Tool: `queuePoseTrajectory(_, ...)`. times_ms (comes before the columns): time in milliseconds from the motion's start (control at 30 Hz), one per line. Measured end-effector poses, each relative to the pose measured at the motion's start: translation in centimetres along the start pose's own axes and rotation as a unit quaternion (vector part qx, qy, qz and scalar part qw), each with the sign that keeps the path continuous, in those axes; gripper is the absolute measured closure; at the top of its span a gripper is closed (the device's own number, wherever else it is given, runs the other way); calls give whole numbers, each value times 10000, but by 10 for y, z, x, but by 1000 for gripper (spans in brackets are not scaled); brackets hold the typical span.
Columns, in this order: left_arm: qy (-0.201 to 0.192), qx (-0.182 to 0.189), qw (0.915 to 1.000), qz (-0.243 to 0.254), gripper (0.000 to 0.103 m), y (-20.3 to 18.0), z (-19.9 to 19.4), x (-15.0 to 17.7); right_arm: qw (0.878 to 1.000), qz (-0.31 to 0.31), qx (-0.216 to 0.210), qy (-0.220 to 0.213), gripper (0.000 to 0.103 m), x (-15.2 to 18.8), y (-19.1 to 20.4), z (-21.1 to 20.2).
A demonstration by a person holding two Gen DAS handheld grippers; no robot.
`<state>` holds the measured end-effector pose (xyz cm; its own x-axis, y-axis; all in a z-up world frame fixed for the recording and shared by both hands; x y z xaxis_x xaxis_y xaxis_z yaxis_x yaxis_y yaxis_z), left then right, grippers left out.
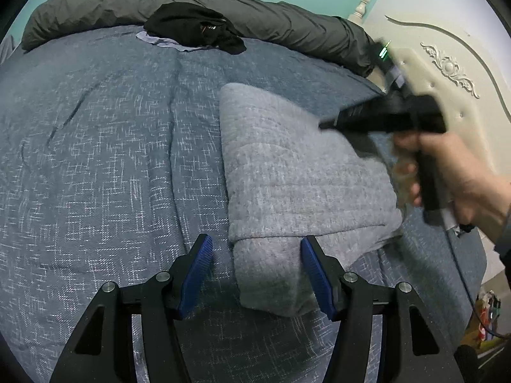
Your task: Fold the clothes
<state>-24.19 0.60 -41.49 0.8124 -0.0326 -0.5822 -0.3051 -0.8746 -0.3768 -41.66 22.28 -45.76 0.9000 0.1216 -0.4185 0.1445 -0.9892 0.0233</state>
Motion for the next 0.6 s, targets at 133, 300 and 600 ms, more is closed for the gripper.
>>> queuePoseTrajectory(133, 2, -32, 10000, 26, 41, -2, 0, 0, 9991, -69, -89, -409, 103, -2, 8, -21)
queuePoseTrajectory(300, 6, -23, 10000, -8, 41, -1, 0, 1, 9928, -351, -605, -970, 103, 9, 38, -74)
queuePoseTrajectory(600, 53, -10, 10000, 35, 41, 0, 1, 0, 9969, -90, -692, -376, 103, 51, 28, -31)
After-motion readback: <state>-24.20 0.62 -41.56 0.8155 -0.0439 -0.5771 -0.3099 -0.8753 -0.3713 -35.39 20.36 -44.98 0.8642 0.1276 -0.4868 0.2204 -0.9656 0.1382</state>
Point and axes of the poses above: each gripper's, at about its wrist camera, not at the fingertips, and z roughly the way its jaws point, y to its left, x to its underside, the point moved 5 cm from there along z, roughly the way its jaws point, and after that the axes turned 4 degrees about x, right-handed, at the moved point
